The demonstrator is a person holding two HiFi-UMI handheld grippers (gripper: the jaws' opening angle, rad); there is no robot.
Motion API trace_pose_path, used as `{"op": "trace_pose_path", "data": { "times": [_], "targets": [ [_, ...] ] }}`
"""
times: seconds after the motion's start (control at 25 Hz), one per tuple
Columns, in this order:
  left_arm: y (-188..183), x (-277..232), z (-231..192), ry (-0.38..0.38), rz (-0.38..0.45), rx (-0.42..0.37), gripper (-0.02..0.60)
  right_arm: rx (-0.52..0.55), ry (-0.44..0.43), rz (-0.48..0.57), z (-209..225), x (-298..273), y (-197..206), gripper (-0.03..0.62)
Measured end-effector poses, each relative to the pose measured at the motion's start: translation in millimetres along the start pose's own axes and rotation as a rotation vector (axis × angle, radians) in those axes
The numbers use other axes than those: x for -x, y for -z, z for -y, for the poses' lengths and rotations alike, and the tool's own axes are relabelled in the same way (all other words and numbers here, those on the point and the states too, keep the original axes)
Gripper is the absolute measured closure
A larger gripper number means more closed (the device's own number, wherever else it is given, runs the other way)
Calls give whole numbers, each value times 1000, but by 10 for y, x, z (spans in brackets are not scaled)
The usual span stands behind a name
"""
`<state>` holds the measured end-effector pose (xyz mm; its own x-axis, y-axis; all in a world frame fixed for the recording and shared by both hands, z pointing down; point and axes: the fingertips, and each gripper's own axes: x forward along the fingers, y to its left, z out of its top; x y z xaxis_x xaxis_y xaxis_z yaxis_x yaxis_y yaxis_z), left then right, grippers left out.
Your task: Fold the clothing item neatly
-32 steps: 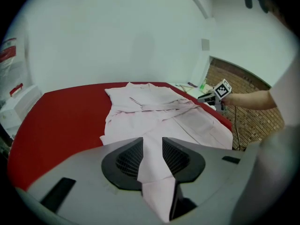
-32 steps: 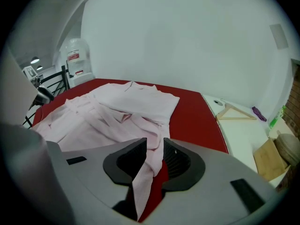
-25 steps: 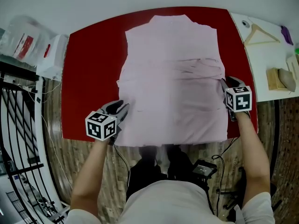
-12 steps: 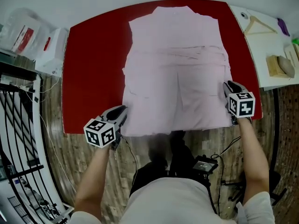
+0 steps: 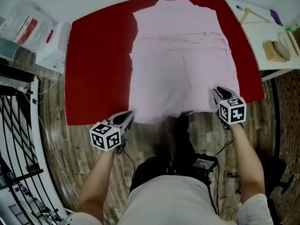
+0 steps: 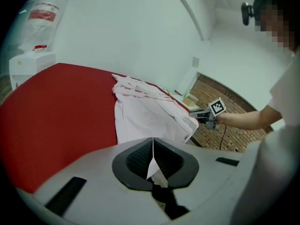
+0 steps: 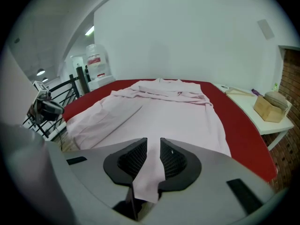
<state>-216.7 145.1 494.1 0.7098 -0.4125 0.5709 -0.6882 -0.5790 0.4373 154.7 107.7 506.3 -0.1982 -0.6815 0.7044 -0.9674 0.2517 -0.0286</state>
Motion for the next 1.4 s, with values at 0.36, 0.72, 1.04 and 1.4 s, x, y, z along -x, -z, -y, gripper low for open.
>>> {"op": "trace_pose_path", "data": {
  "times": [0.36,0.72,1.04,1.4],
  "targets": [
    [394,135,96,49,-2,11,577,-5,3,32,-513,188,260,503],
    [689,188,157,70,6,45,489,42,-90,39,-1252,225,496,503],
    [917,168,171,88,17,64,460,79,-189,10,-1605,64,714,503],
    [1100,-75,87,80,-22,79,439,106,-335,-53,-2075,-476,945,500]
  ]
}}
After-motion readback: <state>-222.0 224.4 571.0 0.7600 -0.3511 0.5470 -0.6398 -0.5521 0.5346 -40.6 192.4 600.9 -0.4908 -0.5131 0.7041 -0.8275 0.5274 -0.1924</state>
